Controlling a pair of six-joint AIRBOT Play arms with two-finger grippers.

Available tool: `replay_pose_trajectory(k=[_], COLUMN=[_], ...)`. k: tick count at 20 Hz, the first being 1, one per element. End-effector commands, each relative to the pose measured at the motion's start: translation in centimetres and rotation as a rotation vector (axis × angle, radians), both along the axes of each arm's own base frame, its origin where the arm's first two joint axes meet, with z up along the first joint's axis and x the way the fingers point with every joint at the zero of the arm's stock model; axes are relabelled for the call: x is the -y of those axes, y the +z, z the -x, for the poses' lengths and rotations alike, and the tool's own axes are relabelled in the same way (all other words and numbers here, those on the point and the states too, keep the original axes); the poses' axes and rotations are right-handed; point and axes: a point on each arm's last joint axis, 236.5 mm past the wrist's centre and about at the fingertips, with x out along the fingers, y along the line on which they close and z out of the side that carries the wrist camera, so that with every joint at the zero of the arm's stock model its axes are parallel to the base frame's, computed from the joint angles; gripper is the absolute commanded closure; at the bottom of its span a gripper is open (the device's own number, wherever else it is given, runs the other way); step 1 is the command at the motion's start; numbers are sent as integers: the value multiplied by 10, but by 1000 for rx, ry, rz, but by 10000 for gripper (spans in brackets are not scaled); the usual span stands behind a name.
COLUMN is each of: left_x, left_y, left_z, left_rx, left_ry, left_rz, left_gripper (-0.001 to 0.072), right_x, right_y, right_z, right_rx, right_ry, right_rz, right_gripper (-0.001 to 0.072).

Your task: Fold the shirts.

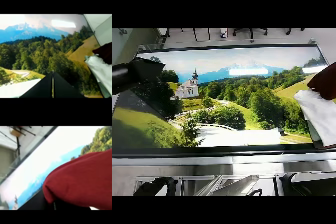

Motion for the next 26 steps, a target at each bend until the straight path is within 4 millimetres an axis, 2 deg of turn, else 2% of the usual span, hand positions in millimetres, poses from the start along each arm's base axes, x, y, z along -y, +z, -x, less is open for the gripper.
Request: replay_pose_trajectory(k=[1,8,10,13,15,17,21,24,26], left_x=[27,48,52,56,56,57,58,61,62], left_y=[11,40,47,46,44,43,38,28,21], left_z=[7,6,7,9,10,11,14,20,24], left_rx=[39,148,172,169,163,158,138,101,76], left_ry=[-56,-68,-70,-82,-86,-89,-103,-127,-143], left_rz=[30,99,117,116,112,109,96,73,57], left_gripper=[695,695,694,695,695,695,695,695,695], right_x=[1,12,10,6,-1,-7,-9,-1,2], right_y=[-5,88,89,52,22,3,-16,-23,-38], right_z=[3,-68,-79,-87,-80,-65,-20,19,47], right_rx=[10,457,487,419,352,295,166,39,-109], right_ry=[46,-121,-125,-49,53,139,221,200,164], right_rz=[23,230,313,302,279,254,97,-15,-90], right_gripper=[693,694,693,693,694,694,694,694,694])
